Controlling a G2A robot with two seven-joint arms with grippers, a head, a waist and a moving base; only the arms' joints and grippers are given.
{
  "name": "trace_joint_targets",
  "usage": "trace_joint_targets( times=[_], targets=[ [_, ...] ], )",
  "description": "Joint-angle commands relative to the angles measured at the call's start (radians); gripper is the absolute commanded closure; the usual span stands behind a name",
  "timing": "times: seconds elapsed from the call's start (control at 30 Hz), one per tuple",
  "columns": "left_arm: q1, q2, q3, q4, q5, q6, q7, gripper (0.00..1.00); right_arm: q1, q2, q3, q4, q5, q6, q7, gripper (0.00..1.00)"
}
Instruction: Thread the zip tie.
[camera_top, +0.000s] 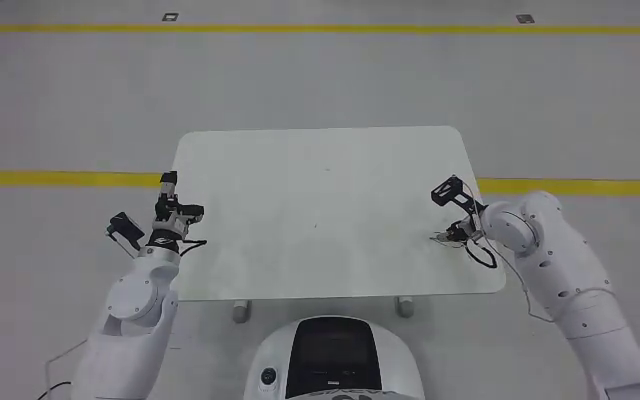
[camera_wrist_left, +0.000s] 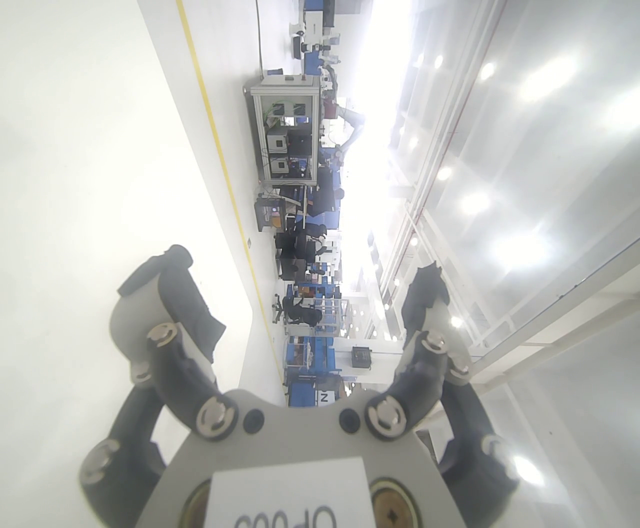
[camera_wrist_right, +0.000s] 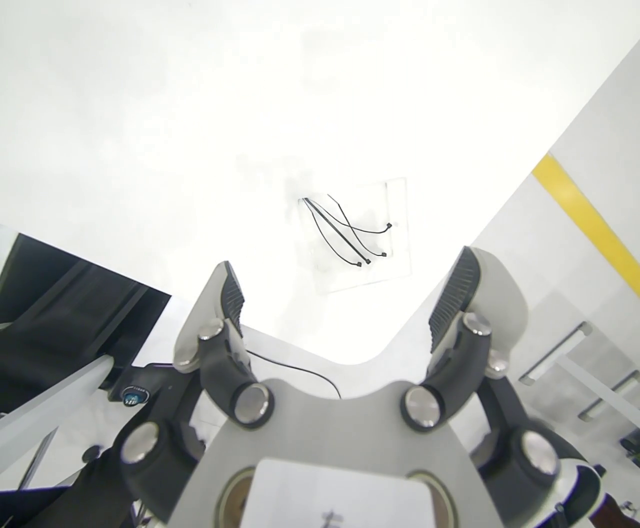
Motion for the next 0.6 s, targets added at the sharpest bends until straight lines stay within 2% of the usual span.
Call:
trace_joint_targets(
  times=[0.0,0.2,0.47,0.57],
  targets=[
    [0.000,0.000,0.000,0.000,0.000,0.000,0.000,0.00,0.000,0.000,0.000,0.000,0.000,0.000,0.000,0.00],
    [0.000,0.000,0.000,0.000,0.000,0.000,0.000,0.00,-0.010,-0.001,-0.023,0.015,-0.019,0.000,-0.024,0.00],
    [0.000,0.000,0.000,0.000,0.000,0.000,0.000,0.00,-0.011,0.000,-0.022,0.012,-0.022,0.001,-0.031,0.00],
    [0.000,0.000,0.000,0.000,0.000,0.000,0.000,0.00,-0.029,0.003,-0.015,-0.002,-0.037,0.000,-0.054,0.00]
  ],
)
